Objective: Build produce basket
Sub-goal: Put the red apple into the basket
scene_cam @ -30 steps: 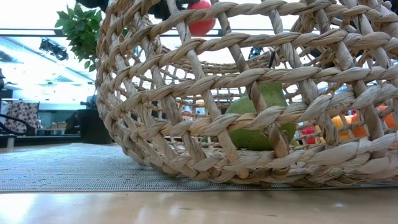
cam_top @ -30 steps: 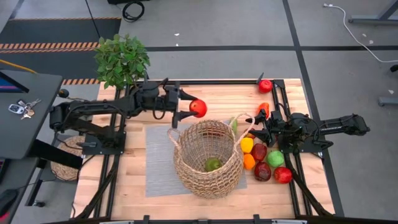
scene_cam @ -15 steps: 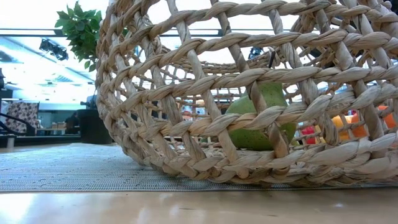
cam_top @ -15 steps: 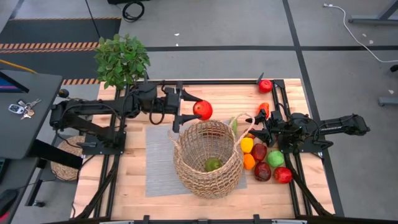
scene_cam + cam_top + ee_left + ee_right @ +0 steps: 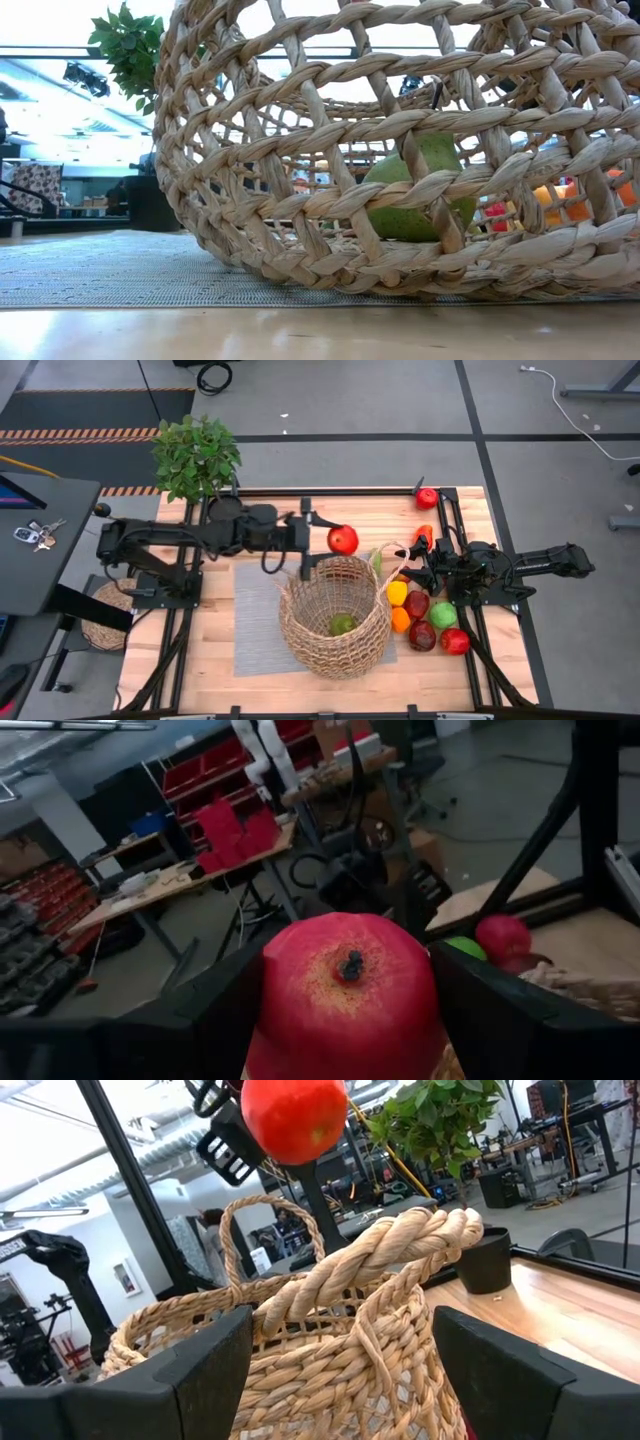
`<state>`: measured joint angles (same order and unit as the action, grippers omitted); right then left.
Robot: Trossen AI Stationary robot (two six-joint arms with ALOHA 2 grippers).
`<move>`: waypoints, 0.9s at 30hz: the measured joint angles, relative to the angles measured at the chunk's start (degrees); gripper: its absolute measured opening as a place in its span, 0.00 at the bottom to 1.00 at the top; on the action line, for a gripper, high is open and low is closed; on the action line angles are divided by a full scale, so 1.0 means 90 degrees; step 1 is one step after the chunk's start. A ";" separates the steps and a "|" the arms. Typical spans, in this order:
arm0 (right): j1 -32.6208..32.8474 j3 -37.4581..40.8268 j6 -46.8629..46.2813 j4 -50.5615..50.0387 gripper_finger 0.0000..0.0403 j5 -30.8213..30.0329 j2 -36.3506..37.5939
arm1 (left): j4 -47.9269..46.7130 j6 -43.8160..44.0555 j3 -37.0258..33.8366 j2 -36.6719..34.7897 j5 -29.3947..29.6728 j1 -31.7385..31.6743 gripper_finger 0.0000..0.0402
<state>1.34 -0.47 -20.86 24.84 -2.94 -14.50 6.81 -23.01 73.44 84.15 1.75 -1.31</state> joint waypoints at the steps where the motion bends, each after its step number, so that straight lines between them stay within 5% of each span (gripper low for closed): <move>1: 0.0000 0.0000 0.0000 -0.0002 0.78 0.0000 0.0000 | -0.0072 -0.0035 0.0124 0.0082 0.0001 0.0010 0.68; 12: -0.0001 0.0000 0.0000 0.0006 0.78 -0.0007 0.0000 | -0.1070 -0.0180 0.1455 0.1058 0.0001 0.0139 0.68; 27: 0.0000 -0.0002 0.0000 0.0118 0.78 -0.0007 -0.0063 | -0.2020 -0.1305 0.1543 0.1585 0.0113 0.0599 0.68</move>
<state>1.34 -0.49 -20.86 25.90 -3.01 -15.07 -11.38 -34.76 87.33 98.42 2.77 4.08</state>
